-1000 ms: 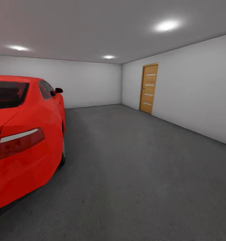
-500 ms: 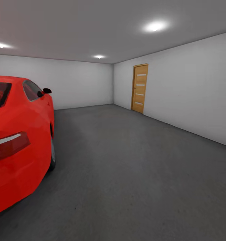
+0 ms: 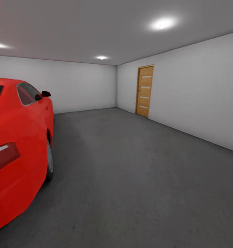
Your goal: Move the two storage containers from the living room to the garage. In the garage, place one container on the floor and stack the other container on top of it (either order is fine).
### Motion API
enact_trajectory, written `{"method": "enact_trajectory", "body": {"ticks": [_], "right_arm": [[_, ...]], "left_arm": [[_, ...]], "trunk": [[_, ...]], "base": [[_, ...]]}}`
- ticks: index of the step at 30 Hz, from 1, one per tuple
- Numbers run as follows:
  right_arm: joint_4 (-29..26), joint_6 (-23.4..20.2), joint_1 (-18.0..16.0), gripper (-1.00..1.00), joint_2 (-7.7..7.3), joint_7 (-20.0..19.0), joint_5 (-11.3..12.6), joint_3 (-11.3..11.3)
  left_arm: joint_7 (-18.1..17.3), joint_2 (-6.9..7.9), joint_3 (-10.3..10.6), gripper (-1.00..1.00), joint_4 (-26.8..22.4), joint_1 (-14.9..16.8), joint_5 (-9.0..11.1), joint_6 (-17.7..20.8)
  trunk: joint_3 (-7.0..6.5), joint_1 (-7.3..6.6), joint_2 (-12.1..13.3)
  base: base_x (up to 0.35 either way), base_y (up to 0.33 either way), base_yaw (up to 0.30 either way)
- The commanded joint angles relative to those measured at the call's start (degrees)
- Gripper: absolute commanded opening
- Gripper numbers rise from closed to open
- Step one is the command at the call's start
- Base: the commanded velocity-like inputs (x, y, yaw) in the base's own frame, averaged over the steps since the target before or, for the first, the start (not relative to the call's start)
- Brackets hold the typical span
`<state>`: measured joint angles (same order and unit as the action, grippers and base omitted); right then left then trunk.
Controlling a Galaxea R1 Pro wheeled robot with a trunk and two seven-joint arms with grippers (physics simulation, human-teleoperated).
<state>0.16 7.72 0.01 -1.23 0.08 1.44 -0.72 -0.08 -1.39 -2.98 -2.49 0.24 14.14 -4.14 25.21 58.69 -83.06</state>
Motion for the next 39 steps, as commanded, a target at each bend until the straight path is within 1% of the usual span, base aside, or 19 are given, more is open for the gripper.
{"method": "enact_trajectory", "body": {"ticks": [1, 39], "right_arm": [[0.02, 0.21, -0.01, 1.0, 0.0, 0.01, 0.15, -0.06], [0.02, 0.02, -0.01, 1.0, 0.07, 0.01, 0.23, -0.2]], "left_arm": [[-0.01, -0.02, -0.28, 1.0, 0.03, 0.03, 0.08, -0.17], [-0.01, -0.02, -0.2, 1.0, -0.04, 0.03, -0.28, 0.01]], "trunk": [[0.05, 0.03, -0.02], [0.05, 0.03, -0.02]], "base": [[0.324, 0.0, 0.0], [0.324, 0.0, 0.0]]}}
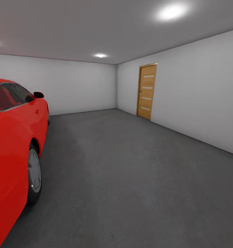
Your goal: Move the two storage containers from the living room to the garage. In the garage, place one container on the floor and stack the other container on top of it (either order is fine).
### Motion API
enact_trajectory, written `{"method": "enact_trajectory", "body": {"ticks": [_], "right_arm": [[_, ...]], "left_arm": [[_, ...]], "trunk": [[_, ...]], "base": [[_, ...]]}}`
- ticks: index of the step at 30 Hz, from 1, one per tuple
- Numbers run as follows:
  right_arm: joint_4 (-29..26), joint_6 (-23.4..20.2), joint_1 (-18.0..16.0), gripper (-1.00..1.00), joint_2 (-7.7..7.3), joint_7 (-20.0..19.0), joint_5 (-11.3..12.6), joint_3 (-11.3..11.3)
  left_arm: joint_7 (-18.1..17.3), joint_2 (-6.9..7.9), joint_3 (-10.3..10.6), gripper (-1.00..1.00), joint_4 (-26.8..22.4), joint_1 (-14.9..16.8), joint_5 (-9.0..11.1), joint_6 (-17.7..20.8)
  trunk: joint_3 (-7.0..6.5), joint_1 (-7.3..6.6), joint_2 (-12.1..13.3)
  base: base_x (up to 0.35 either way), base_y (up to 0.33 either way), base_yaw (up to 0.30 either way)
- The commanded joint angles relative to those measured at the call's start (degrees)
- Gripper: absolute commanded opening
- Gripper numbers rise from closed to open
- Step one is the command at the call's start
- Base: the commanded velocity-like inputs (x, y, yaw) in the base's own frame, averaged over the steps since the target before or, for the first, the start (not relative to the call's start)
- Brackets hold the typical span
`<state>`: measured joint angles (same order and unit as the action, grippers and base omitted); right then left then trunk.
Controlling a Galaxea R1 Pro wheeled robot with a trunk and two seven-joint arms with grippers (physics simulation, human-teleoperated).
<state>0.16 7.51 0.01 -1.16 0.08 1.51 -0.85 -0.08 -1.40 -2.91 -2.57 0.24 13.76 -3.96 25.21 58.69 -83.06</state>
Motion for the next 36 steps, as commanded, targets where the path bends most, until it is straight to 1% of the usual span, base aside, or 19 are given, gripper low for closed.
{"method": "enact_trajectory", "body": {"ticks": [1, 22, 36], "right_arm": [[0.04, 0.21, -0.01, 1.0, 0.01, 0.01, 0.16, -0.05], [0.11, 0.22, -0.01, 1.0, 0.11, 0.01, 0.5, -0.33], [0.11, 0.22, -0.01, 1.0, 0.02, 0.01, 0.19, -0.12]], "left_arm": [[-0.01, -0.01, -0.26, 1.0, 0.03, 0.03, 0.08, -0.17], [-0.01, -0.28, -0.41, 1.0, -0.06, 0.03, 0.22, -0.85], [0.08, -0.36, -0.32, 1.0, -0.07, 0.03, 0.13, -0.96]], "trunk": [[0.05, 0.03, -0.02], [0.05, 0.03, -0.02], [0.05, 0.03, -0.02]], "base": [[0.325, 0.0, 0.0], [0.325, 0.0, 0.0], [0.324, 0.0, 0.0]]}}
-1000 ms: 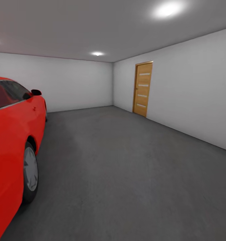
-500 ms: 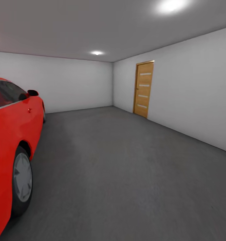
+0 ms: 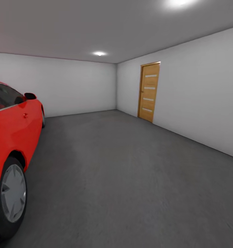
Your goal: Move the two storage containers from the living room to the garage. In the garage, place one container on the floor and stack the other container on top of it (either order is fine).
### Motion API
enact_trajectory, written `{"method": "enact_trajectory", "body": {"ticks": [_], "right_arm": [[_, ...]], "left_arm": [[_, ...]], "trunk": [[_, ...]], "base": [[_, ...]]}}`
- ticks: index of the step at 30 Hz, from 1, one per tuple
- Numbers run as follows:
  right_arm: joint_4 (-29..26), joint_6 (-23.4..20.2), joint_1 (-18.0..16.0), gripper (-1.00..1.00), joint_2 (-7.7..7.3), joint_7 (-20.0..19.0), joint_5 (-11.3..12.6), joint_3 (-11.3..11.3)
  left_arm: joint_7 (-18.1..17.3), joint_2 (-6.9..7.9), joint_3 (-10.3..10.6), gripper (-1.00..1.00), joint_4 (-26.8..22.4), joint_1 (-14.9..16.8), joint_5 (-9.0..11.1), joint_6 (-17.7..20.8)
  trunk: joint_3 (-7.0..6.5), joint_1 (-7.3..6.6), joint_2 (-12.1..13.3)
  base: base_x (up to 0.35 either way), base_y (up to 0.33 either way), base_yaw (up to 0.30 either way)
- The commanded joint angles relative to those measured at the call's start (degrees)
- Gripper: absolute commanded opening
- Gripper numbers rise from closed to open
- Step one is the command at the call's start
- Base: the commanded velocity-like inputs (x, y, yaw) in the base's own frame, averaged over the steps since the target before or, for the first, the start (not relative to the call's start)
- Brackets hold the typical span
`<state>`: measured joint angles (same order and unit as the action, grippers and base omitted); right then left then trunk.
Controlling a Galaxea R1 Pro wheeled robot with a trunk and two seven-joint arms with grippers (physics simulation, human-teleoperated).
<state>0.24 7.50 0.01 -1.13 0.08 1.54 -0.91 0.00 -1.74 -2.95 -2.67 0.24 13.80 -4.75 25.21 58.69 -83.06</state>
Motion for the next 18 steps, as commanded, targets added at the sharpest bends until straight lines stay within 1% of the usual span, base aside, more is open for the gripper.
{"method": "enact_trajectory", "body": {"ticks": [1, 18], "right_arm": [[0.03, 0.24, -0.01, 1.0, 0.0, 0.01, 0.15, -0.07], [0.03, 0.32, -0.01, 1.0, 0.14, 0.01, 0.08, -0.06]], "left_arm": [[0.0, -0.02, -0.28, 1.0, 0.03, 0.03, 0.09, -0.17], [0.05, -0.06, -0.23, 1.0, 0.03, 0.03, 0.09, -0.32]], "trunk": [[0.05, 0.03, -0.02], [0.05, 0.03, -0.02]], "base": [[0.324, 0.0, 0.0], [0.324, 0.0, 0.0]]}}
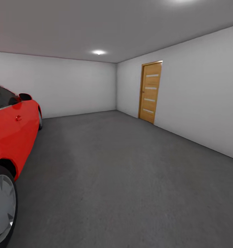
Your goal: Move the two storage containers from the living room to the garage. In the garage, place one container on the floor and stack the other container on top of it (either order is fine).
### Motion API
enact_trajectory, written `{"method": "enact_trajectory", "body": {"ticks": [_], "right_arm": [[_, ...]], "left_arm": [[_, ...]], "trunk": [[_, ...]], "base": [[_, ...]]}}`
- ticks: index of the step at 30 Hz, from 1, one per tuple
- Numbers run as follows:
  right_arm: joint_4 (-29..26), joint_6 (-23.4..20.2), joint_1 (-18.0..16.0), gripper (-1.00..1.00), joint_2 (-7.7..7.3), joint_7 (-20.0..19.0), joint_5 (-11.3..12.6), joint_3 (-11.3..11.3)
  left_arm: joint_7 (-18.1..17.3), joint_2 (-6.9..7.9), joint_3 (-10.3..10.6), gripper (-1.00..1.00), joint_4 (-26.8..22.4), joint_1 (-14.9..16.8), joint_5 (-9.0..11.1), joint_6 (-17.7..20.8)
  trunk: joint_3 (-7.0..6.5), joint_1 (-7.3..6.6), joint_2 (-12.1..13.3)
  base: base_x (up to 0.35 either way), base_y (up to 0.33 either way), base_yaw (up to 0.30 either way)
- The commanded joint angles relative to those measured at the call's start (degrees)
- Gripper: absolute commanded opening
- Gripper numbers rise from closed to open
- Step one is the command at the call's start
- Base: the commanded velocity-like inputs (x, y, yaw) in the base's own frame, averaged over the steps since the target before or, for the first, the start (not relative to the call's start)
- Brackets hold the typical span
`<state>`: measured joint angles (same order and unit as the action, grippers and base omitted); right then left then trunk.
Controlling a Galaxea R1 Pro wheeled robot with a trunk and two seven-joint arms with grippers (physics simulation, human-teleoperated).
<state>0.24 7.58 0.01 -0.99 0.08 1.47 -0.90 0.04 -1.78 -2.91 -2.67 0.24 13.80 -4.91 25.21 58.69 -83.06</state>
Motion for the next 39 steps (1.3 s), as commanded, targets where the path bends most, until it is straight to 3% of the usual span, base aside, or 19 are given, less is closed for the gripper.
{"method": "enact_trajectory", "body": {"ticks": [1, 39], "right_arm": [[0.03, 0.24, -0.01, 1.0, 0.01, 0.01, 0.15, -0.07], [0.03, 0.16, -0.01, 1.0, -0.46, 0.01, 0.21, -0.07]], "left_arm": [[0.02, -0.04, -0.28, 1.0, 0.03, 0.03, 0.09, -0.21], [0.05, -0.15, -0.16, 1.0, 0.03, 0.03, 0.09, -0.19]], "trunk": [[0.05, 0.03, -0.02], [0.05, 0.03, -0.02]], "base": [[0.324, 0.0, 0.0], [0.324, 0.0, 0.0]]}}
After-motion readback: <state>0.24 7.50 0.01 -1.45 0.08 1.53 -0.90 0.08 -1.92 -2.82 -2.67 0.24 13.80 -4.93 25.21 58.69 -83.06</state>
